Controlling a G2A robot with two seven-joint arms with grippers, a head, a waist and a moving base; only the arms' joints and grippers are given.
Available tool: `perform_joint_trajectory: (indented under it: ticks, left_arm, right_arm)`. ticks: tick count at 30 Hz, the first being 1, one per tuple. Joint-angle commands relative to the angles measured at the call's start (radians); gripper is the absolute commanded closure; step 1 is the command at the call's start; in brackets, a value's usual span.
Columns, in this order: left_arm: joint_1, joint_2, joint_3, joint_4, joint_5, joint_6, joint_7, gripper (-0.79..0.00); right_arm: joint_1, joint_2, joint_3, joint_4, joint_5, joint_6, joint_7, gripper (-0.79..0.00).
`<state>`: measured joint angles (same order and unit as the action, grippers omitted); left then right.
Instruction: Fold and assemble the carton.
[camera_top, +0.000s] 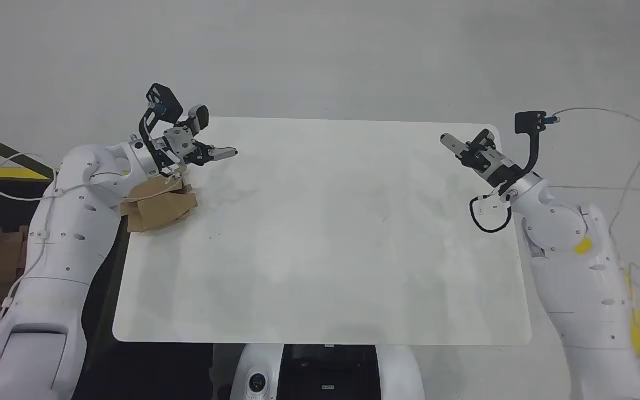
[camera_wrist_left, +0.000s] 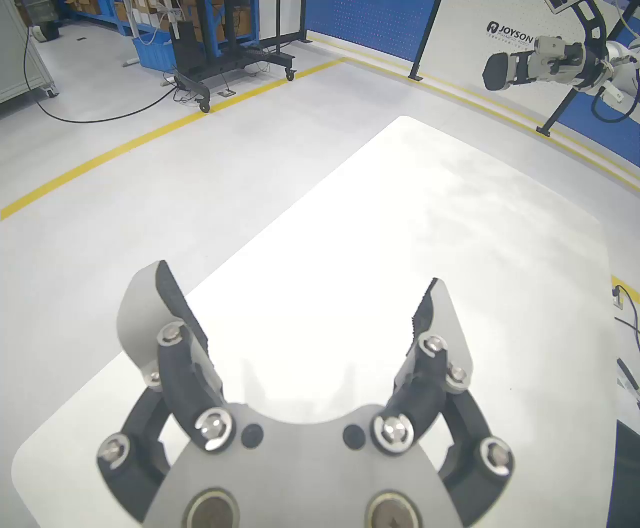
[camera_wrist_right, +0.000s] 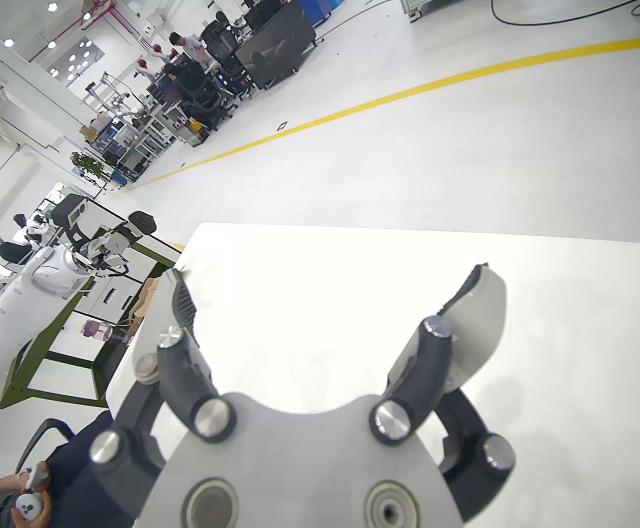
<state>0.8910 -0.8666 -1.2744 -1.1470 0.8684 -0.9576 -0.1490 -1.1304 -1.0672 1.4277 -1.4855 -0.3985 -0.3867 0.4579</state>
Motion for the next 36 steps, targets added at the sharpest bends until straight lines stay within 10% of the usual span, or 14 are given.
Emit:
perform_joint_trajectory:
  ticks: [1,27,36]
  left_arm:
    - [0.000,0.000,0.000,0.000,0.000,0.000,0.000,-0.785]
    - [0.027,0.003,-0.009,-0.023,-0.045,-0.008,-0.010,-0.785]
    - [0.041,0.044,-0.021,-0.004,-0.544,-0.055,-0.347,-0.785]
  right_arm:
    - [0.000,0.000,0.000,0.000,0.000,0.000,0.000,-0.785]
    - [0.000,0.000,0.000,0.000,0.000,0.000,0.000,-0.785]
    - [0.000,0.000,0.000,0.000,0.000,0.000,0.000,-0.785]
